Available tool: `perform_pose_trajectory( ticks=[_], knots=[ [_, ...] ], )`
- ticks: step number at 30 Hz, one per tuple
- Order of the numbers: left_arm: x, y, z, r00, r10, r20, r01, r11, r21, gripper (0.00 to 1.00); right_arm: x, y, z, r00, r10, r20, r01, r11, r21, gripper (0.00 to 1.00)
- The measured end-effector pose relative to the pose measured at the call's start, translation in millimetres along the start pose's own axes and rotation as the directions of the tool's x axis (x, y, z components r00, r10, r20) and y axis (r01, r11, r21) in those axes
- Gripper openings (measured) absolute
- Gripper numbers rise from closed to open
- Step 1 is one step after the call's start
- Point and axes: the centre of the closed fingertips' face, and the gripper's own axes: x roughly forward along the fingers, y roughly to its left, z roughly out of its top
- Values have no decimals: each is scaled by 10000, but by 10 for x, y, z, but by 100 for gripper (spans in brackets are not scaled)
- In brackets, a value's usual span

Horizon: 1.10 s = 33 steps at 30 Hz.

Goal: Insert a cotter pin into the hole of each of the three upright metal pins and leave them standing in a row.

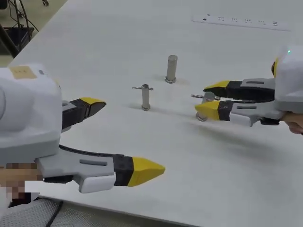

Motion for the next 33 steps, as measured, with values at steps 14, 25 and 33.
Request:
perform_pose_trajectory(
  ticks=[14, 25, 33],
  knots=[
    [-16, 68, 121, 9997, 21, 243, -19, 10000, -83, 99, -545, 109, 132, 9955, -948, -59, 949, 9912, 922, 69],
    [35, 114, 271, 9978, -4, 668, 9, 10000, -77, 95, -891, 241, 63, 9774, -2102, -239, 2105, 9550, 2091, 90],
    [112, 132, 325, 9980, -162, 610, 164, 9999, -23, 95, -997, 354, -15, 9720, -2330, -305, 2303, 9185, 3215, 95]
  ],
)
